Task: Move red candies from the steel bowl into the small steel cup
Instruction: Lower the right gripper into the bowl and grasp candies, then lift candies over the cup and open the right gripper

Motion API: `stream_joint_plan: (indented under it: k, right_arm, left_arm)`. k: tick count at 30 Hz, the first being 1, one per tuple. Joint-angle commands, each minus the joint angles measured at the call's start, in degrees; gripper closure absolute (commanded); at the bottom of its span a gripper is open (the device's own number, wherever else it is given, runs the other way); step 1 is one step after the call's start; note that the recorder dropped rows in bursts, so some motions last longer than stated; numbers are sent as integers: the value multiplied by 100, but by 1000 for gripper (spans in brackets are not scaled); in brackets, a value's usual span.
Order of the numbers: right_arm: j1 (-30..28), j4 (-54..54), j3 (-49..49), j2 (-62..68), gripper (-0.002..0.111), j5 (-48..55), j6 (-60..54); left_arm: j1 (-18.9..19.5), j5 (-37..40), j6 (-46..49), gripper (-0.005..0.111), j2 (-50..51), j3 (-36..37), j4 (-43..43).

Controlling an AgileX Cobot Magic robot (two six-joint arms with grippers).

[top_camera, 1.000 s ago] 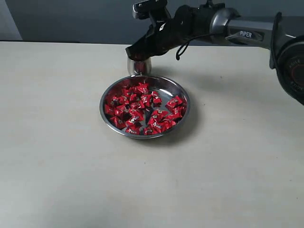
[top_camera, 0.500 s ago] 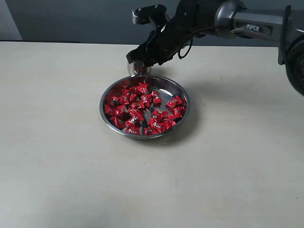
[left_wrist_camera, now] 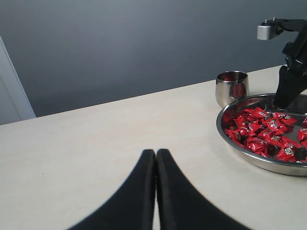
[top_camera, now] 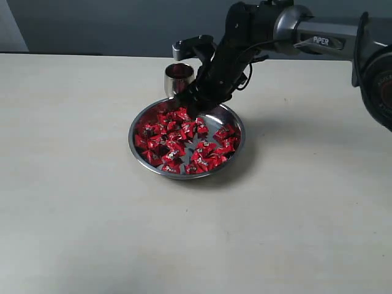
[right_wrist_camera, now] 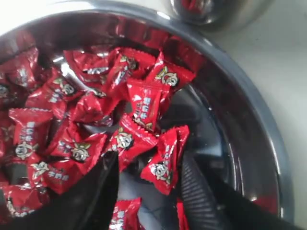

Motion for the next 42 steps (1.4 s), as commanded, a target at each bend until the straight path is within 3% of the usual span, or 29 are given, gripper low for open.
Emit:
stream_joint_plan:
  k: [1, 10, 12, 13, 15, 21, 32, 42]
  right_arm:
    - [-35, -121, -10, 152, 66, 36, 6]
    - [-35, -330, -10, 370, 68, 140, 143]
    - [-35, -330, -10, 395, 82, 159, 143]
    - [-35, -330, -10, 395, 99, 159, 143]
    - [-23, -314, -10, 369, 108, 230, 161]
    - [-23, -299, -10, -212, 108, -82, 161]
    - [-23, 18, -10, -289, 108, -2769, 161]
    - [-23, 219, -216, 104, 108, -3204, 161]
  left_arm:
    - [3, -26, -11, 105, -28, 26, 0]
    - [3, -26, -11, 105, -28, 26, 0]
    - [3, -26, -11, 105, -28, 26, 0]
    - [3, -26, -11, 105, -28, 26, 0]
    - [3, -26, -11, 105, -28, 26, 0]
    - [3, -26, -11, 105, -28, 26, 0]
    - [3, -26, -11, 105, -28, 26, 0]
    - [3, -26, -11, 105, -28, 26, 0]
